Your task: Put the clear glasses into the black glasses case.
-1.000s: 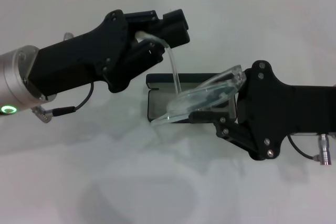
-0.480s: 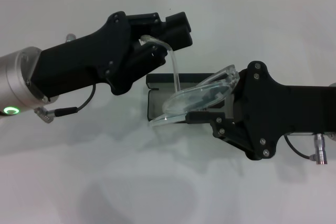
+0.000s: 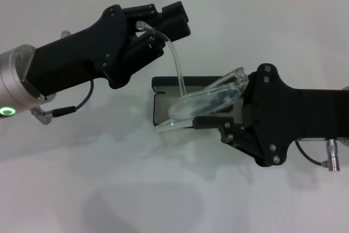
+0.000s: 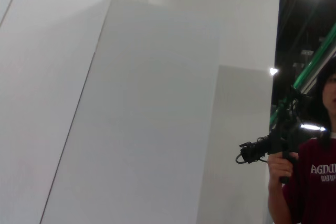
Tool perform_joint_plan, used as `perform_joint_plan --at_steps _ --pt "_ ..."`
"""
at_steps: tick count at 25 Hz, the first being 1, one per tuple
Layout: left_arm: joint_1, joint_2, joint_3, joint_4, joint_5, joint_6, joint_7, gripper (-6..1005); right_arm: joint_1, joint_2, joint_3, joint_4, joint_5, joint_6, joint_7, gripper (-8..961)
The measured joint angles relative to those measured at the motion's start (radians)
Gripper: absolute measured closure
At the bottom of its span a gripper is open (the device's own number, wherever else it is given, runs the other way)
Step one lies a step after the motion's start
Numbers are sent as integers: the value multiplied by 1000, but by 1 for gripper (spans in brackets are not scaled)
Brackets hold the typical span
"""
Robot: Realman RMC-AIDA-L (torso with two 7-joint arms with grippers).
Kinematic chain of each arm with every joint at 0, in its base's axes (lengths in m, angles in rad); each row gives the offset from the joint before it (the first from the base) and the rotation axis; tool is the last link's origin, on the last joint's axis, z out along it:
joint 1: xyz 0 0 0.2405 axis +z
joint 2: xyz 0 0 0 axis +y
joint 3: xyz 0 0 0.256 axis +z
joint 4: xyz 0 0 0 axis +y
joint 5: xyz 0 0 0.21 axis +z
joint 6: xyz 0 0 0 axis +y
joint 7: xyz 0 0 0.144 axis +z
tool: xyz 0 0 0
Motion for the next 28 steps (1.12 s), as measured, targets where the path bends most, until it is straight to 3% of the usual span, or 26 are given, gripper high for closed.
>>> perform_joint_plan --at_steps 28 --pt "-26 -2 35 1 0 20 2 829 0 0 -5 4 22 8 -10 883"
